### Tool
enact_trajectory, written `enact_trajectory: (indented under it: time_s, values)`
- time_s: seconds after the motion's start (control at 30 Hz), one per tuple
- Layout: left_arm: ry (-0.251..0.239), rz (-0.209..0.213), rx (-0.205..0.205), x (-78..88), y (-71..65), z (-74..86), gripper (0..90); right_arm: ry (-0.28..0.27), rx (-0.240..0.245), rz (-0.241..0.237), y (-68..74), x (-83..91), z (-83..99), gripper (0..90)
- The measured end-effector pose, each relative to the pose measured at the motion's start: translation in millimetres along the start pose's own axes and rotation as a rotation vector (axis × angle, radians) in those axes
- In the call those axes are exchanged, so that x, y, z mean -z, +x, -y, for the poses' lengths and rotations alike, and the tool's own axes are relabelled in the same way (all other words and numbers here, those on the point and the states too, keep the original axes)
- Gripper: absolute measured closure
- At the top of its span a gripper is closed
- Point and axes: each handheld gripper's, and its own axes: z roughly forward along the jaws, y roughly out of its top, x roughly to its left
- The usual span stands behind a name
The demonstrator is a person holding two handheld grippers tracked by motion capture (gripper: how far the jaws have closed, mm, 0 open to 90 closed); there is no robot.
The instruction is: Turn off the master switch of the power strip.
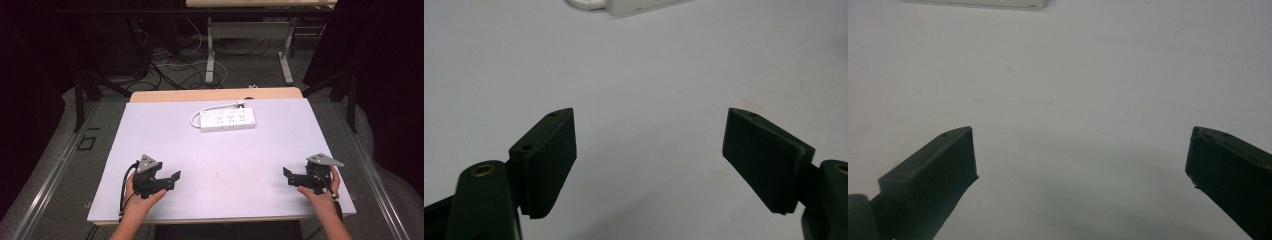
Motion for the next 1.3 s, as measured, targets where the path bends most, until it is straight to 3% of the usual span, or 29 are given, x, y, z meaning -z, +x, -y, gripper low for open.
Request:
enact_trajectory:
  time_s: [0.23, 0.47, 0.6, 0.63, 0.67, 0.87, 0.97, 1.17, 1.27, 1.3]
  values:
    - [0.007, 0.005, -0.047, 1.0, -11.6, -3.2, 36.0, -0.004, 0.005, -0.011, 1.4, 0.5, -0.4, 0.0]
    - [0.021, 0.028, -0.071, -4.8, -18.9, -8.9, 41.0, -0.001, 0.006, -0.017, 3.4, -1.0, 0.3, 0.0]
    - [0.017, 0.014, -0.061, -10.4, -23.5, -12.0, 41.6, 0.002, 0.004, -0.021, 3.5, -1.4, 0.5, 0.0]
    - [0.023, 0.010, -0.061, -11.6, -24.4, -13.3, 42.1, -0.023, 0.003, -0.010, 3.7, -3.5, 1.2, 0.0]
    - [0.026, 0.008, -0.065, -12.5, -24.7, -14.4, 42.3, 0.000, 0.004, -0.018, 3.0, -2.0, 0.7, 0.0]
    - [0.018, 0.032, 0.005, -19.5, -24.6, -22.8, 46.1, -0.002, 0.005, -0.012, 2.4, -1.9, 0.9, 0.0]
    - [0.026, 0.035, 0.019, -22.1, -22.9, -28.3, 47.6, 0.001, 0.003, -0.017, 2.9, -2.1, 1.0, 0.0]
    - [0.033, 0.040, 0.021, -25.9, -22.1, -43.3, 52.4, 0.002, 0.002, -0.013, 3.0, -2.9, 1.6, 0.0]
    - [0.043, 0.042, 0.001, -26.0, -21.1, -52.3, 55.2, -0.002, -0.001, -0.010, 3.0, -3.4, 1.8, 0.0]
    - [0.037, 0.043, 0.013, -27.1, -22.5, -57.6, 55.4, -0.002, 0.000, -0.009, 3.2, -3.6, 1.9, 0.0]
